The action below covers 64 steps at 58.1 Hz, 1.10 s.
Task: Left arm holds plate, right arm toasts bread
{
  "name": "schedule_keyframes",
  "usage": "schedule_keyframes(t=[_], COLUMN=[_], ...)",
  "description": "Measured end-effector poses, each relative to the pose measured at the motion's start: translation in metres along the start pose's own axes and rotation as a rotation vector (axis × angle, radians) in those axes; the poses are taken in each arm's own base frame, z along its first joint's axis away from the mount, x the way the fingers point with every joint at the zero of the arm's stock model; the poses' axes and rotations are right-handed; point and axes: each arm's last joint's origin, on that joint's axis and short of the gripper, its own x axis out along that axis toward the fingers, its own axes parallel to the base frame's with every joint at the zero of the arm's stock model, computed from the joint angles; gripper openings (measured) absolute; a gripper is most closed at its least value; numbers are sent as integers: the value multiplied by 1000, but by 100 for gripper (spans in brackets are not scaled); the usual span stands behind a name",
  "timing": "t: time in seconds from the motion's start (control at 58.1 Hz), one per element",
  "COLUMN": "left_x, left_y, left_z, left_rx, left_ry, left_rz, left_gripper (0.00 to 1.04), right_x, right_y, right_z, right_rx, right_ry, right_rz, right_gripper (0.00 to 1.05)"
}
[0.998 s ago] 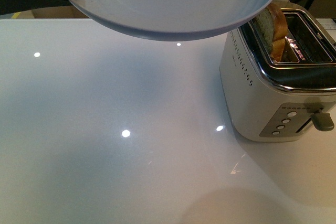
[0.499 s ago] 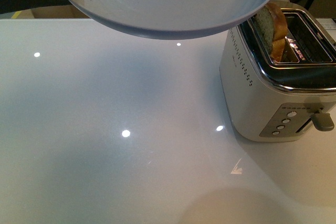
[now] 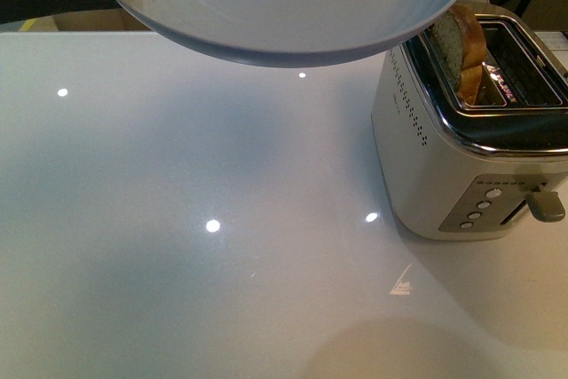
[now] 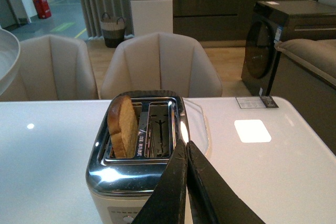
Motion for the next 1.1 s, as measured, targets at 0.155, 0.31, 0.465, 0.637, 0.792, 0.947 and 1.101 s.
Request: schedule_keyframes(t=[0.155, 0.31, 0.465, 0.637, 0.792, 0.947, 1.101], left_x=[0, 0, 0, 0, 0, 0, 0], left_y=[0, 0, 0, 0, 0, 0, 0], left_z=[0, 0, 0, 0, 0, 0, 0], left_rx=[0, 0, 0, 0, 0, 0, 0], left_ry=[0, 0, 0, 1, -1, 0, 0], left_rz=[0, 0, 0, -1, 0, -1, -1], left_gripper=[3, 3, 3, 3, 3, 3, 3], right_x=[-3, -5, -12, -17, -17, -17, -17], right_y=[0, 0, 0, 0, 0, 0, 0], right_z=[0, 0, -4, -3, -3, -3, -3], right_rx=[0, 0, 0, 0, 0, -1, 0], right_ry=[-1, 0, 32, 6, 6, 5, 5], right_rz=[0, 0, 2, -1, 0, 0, 0], right_gripper=[2, 2, 2, 2, 14, 38, 73])
